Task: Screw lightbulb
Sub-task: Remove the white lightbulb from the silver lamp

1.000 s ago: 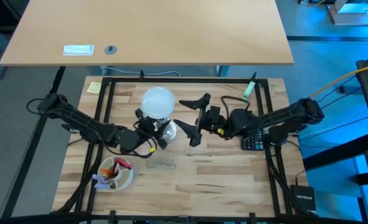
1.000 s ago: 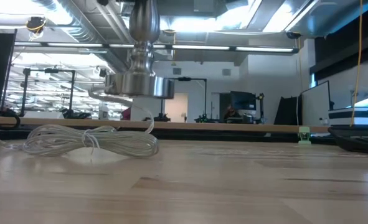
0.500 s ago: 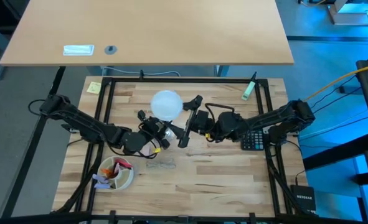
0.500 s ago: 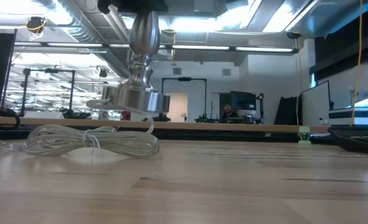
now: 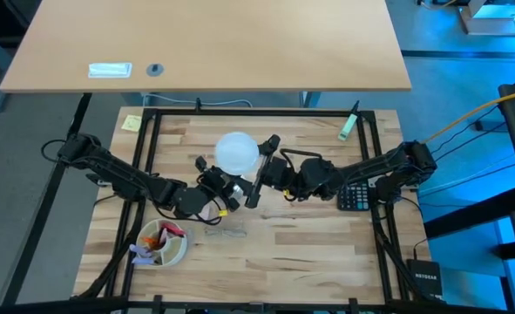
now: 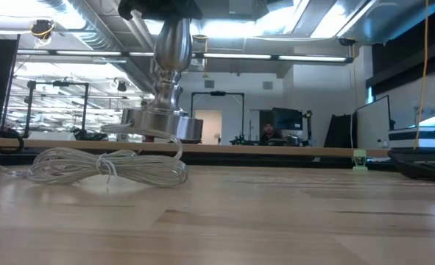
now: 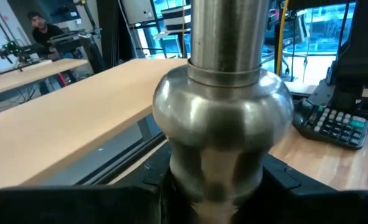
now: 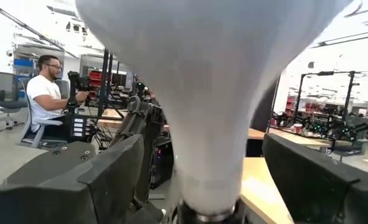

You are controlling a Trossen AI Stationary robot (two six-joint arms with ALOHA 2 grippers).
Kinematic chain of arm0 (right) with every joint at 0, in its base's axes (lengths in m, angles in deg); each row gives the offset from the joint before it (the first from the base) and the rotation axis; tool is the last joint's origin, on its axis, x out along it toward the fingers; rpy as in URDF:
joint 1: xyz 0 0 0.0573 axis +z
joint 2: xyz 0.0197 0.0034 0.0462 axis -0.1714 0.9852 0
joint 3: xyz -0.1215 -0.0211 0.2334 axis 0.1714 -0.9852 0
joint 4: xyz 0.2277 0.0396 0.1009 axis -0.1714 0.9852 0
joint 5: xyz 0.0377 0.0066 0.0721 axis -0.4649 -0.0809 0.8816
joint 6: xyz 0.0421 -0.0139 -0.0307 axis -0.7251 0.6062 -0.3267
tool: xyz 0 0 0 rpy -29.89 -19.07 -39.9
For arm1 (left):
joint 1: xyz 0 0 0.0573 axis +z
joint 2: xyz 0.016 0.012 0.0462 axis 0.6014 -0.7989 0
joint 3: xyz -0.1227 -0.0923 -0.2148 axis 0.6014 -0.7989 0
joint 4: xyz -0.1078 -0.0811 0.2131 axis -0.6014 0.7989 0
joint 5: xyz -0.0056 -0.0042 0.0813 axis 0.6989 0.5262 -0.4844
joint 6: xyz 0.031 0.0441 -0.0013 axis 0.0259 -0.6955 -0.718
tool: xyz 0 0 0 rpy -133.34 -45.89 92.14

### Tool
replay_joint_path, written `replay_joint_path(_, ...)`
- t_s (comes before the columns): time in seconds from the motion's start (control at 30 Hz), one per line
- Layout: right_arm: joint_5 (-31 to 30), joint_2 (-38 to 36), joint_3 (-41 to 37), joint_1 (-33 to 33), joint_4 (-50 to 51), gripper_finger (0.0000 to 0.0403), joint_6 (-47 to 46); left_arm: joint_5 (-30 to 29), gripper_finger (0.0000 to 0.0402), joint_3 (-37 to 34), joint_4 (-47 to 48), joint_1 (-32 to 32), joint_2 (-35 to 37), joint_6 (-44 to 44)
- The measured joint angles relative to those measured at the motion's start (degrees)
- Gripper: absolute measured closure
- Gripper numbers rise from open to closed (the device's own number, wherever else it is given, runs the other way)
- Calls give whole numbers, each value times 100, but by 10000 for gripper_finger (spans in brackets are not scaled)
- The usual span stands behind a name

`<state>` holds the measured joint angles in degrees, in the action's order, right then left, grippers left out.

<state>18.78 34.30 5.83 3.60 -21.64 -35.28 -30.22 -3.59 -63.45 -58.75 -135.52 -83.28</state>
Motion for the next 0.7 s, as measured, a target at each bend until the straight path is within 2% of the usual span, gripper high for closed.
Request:
replay_joint_path(0.07,-1,-6,0,0,-1,82,89,10,280,0,39,2,0,2)
replay_joint_path(0.17,1,-6,0,0,1,122,120,14,279,0,46,2,0,10)
replay_joint_path(0.37,1,-13,0,0,52,251,172,189,280,0,40,2,0,23)
replay_joint_path(0.43,-1,-23,0,6,85,256,268,328,280,0,39,2,5,-8)
replay_joint_path(0.57,39,-129,-2,138,390,256,423,1305,280,-2,0,2,33,-192)
replay_joint_path(0.7,628,-374,-2,277,929,256,336,2326,280,-1,6,-14,111,-318)
